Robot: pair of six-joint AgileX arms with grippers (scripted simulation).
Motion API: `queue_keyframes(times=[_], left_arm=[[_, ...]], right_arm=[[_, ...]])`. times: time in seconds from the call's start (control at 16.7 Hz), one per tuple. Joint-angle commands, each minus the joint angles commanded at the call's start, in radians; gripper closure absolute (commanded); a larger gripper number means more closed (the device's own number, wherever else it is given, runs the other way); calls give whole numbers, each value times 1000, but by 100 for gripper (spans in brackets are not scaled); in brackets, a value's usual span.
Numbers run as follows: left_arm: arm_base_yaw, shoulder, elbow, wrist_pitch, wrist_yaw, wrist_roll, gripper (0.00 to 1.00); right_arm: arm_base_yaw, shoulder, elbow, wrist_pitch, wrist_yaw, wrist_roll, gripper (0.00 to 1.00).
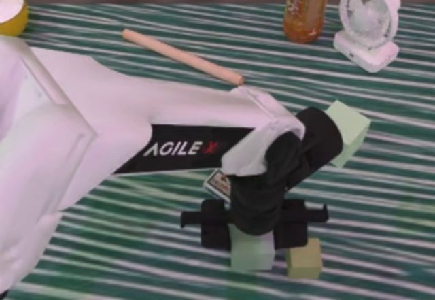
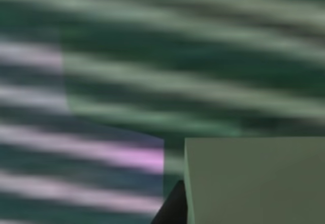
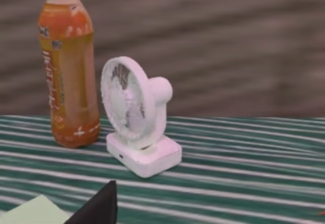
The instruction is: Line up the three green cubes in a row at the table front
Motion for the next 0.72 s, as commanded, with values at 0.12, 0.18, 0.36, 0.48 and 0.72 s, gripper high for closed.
queue_keyframes(times=[0.12,0.18,0.36,0.48,0.72], left_arm=[[0,0,0,0,0,0,32],[0,0,0,0,0,0,25],[0,0,0,0,0,0,2],[0,0,0,0,0,0,0],[0,0,0,0,0,0,0]], right_arm=[[0,0,0,0,0,0,0],[0,0,0,0,0,0,0],[0,0,0,0,0,0,0],[0,0,0,0,0,0,0],[0,0,0,0,0,0,0]])
